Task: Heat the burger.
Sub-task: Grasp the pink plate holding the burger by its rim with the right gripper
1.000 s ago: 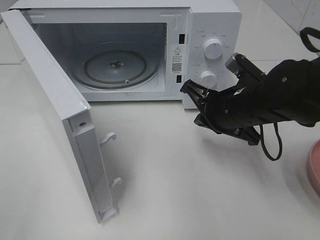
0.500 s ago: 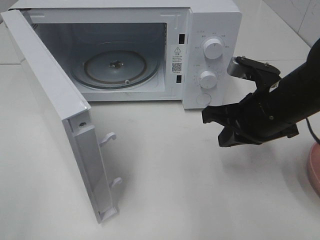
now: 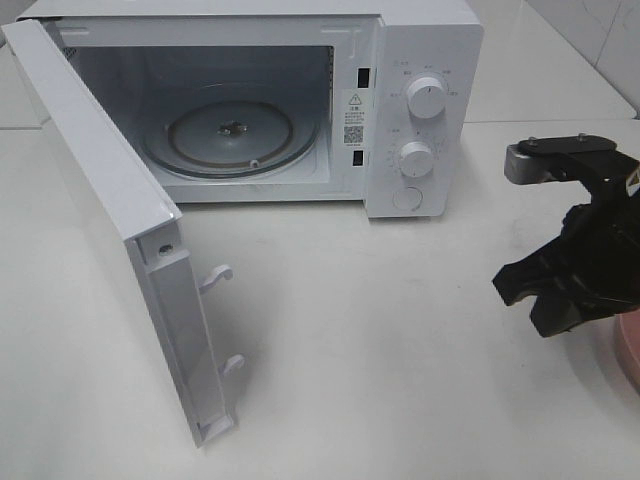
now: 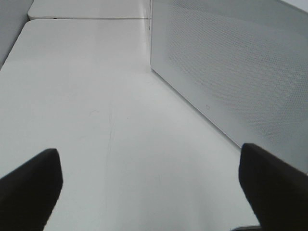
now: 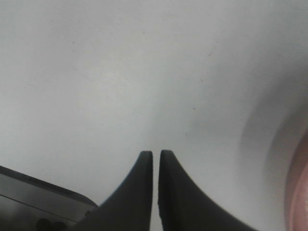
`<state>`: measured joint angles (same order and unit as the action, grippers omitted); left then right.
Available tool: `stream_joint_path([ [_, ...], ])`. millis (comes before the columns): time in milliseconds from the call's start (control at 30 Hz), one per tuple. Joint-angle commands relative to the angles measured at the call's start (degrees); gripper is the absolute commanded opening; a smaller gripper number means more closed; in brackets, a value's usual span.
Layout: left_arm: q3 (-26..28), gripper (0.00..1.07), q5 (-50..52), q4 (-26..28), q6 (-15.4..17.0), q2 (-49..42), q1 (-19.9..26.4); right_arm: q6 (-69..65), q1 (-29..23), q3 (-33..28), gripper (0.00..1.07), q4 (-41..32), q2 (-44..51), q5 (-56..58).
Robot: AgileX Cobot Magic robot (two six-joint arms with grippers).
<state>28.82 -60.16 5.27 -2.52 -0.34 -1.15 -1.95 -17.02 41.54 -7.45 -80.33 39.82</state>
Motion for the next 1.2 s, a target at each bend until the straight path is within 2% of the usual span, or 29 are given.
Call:
stream_joint_path([
  [33, -0.17, 0.91, 0.80, 0.23, 0.11, -1.09, -0.29, 0.52, 3.15, 0.00, 0.10, 2.98, 1.09, 3.72],
  [167, -0.17, 0.91, 0.80, 0.23, 0.11, -1.09, -0.29, 0.52, 5.16, 0.00, 0.14, 4.53, 1.09, 4.18],
  [233, -0.17, 0.91, 0.80, 0.23, 0.11, -1.09, -0.29, 0.40, 6.88, 0.00, 0.26, 5.61, 1.09, 4.35],
  [267, -0.17, 0.91, 0.80, 0.23, 0.11, -1.09, -0.29, 0.40, 6.88, 0.00, 0.26, 5.61, 1.09, 4.35],
  [300, -0.17, 0.91, 0.80, 0.23, 0.11, -1.09, -0.29, -0.11, 7.73, 0.00, 0.41, 7.10, 1.09, 4.30],
  [333, -0.17, 0.91, 0.80, 0.23, 0.11, -1.09, -0.29, -0.40, 8.19, 0.00, 0.48, 7.45, 1.09, 4.30],
  [367, -0.17, 0.91, 0.80, 0.23, 0.11, -1.09, -0.29, -0.40, 8.19, 0.00, 0.48, 7.45, 1.09, 4.30],
  [400, -0.17, 0.91, 0.80, 0.23, 0.11, -1.09, -0.29, -1.78, 8.82, 0.00, 0.65, 9.45, 1.09, 4.18],
  [433, -0.17, 0.91, 0.80, 0.23, 0.11, -1.09, -0.29, -1.78, 8.82, 0.00, 0.65, 9.45, 1.09, 4.18],
  [467, -0.17, 0.91, 0.80, 0.23, 0.11, -1.09, -0.29, -2.06, 9.51, 0.00, 0.83, 11.00, 1.09, 3.72],
  [500, -0.17, 0.91, 0.80, 0.23, 0.11, -1.09, -0.29, -2.06, 9.51, 0.00, 0.90, 11.69, 1.09, 3.72],
  [533, -0.17, 0.91, 0.80, 0.23, 0.11, -1.09, -0.29, -2.06, 9.51, 0.00, 0.90, 11.69, 1.09, 3.72],
  [567, -0.17, 0.91, 0.80, 0.23, 0.11, -1.09, -0.29, -2.35, 9.51, 0.00, 0.99, 12.66, 1.09, 3.44],
  [700, -0.17, 0.91, 0.80, 0.23, 0.11, -1.09, -0.29, -3.72, 9.51, -0.11, 1.00, 13.41, 0.69, 2.12],
  [1000, -0.17, 0.91, 0.80, 0.23, 0.11, -1.09, -0.29, -5.44, 9.51, -0.11, 0.95, 14.04, -4.53, 0.00],
  [1133, -0.17, 0.91, 0.80, 0.23, 0.11, -1.09, -0.29, -5.84, 11.00, -0.11, 0.94, 14.61, -6.47, -1.15],
  [1200, -0.17, 0.91, 0.80, 0.23, 0.11, -1.09, -0.29, -5.79, 13.69, -0.11, 0.93, 15.07, -8.48, -2.01],
])
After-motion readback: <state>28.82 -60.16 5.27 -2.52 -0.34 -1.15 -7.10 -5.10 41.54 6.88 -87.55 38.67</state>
